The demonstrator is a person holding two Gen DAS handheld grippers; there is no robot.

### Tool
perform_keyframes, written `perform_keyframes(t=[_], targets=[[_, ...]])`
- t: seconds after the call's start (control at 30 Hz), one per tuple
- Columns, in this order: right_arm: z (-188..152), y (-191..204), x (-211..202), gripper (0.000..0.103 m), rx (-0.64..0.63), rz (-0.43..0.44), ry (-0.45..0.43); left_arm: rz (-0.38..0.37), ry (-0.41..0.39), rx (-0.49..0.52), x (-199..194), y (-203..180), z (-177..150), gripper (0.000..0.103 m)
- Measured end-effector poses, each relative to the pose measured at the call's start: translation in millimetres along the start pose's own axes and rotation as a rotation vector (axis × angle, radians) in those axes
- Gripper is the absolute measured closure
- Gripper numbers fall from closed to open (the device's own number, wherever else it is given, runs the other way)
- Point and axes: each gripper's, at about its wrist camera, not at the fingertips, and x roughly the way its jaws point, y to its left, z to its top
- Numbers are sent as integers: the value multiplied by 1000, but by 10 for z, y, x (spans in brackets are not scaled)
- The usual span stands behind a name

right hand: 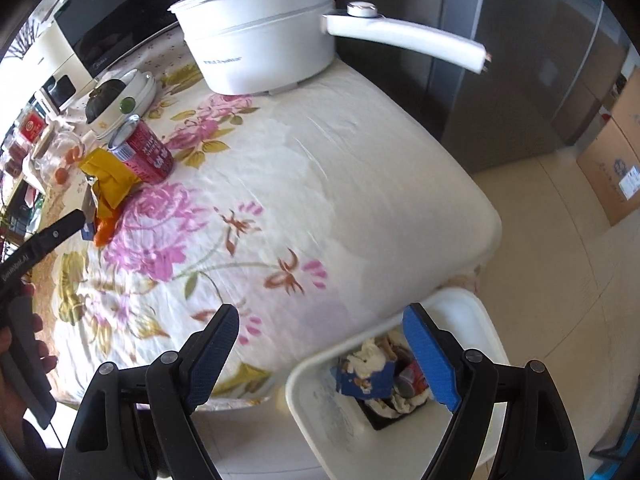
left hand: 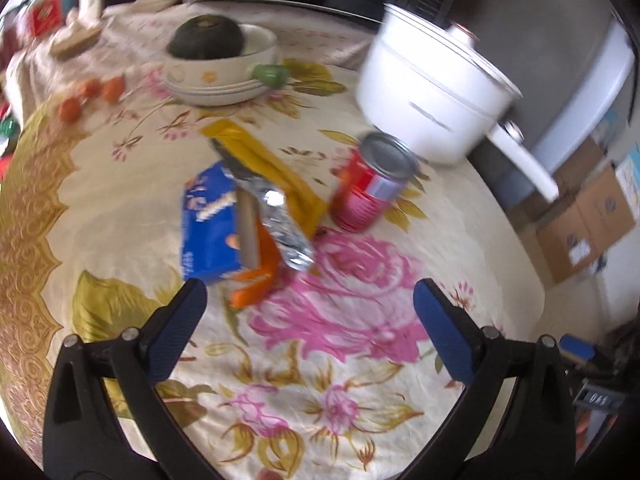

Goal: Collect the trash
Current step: 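Move both grippers back toward the remaining trash on the table, then grasp the blue biscuit box with the left gripper, then grasp the red can with the right gripper while the left gripper lifts the biscuit box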

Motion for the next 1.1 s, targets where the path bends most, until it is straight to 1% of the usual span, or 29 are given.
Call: perform_keyframes(t=[0.13, 0.3, 0.33, 0.37, 0.43, 0.5, 0.57, 0.6, 0.67, 0.73, 0.83, 0.97, 1.1], targets=[[133, 193, 47, 17, -2, 40, -7, -4, 3, -117, 25, 355, 111, 1], [220, 397, 150, 17, -1, 67, 1, -43, 59, -212, 176, 659, 144, 1], [230, 437, 175, 17, -2, 73, 6, -42, 68, -221, 212, 688, 138, 3], [237, 463, 196, 17, -3, 78, 10, -43, 75, -225, 254, 708, 129, 5], [240, 516, 229, 17, -7, 80, 17, -73, 91, -236, 321, 719, 117, 23], [237, 557, 259, 17, -15, 76, 22, -100, 104, -255, 379, 731, 88, 27], [224, 564, 272, 17, -16, 72, 26, -109, 105, -264, 418, 721, 68, 28], [218, 560, 276, 17, -16, 70, 28, -116, 108, -269, 449, 721, 65, 30], [195, 545, 288, 17, -13, 63, 32, -132, 114, -289, 506, 744, 58, 35], [178, 523, 297, 17, -14, 57, 36, -147, 106, -312, 494, 803, 43, 43], [159, 502, 306, 17, -15, 45, 40, -144, 97, -317, 452, 839, 52, 44], [160, 531, 315, 17, -22, 36, 40, -100, 94, -262, 312, 842, 71, 44], [171, 650, 340, 17, -43, 35, 39, -58, 90, -222, 138, 902, 88, 45]])
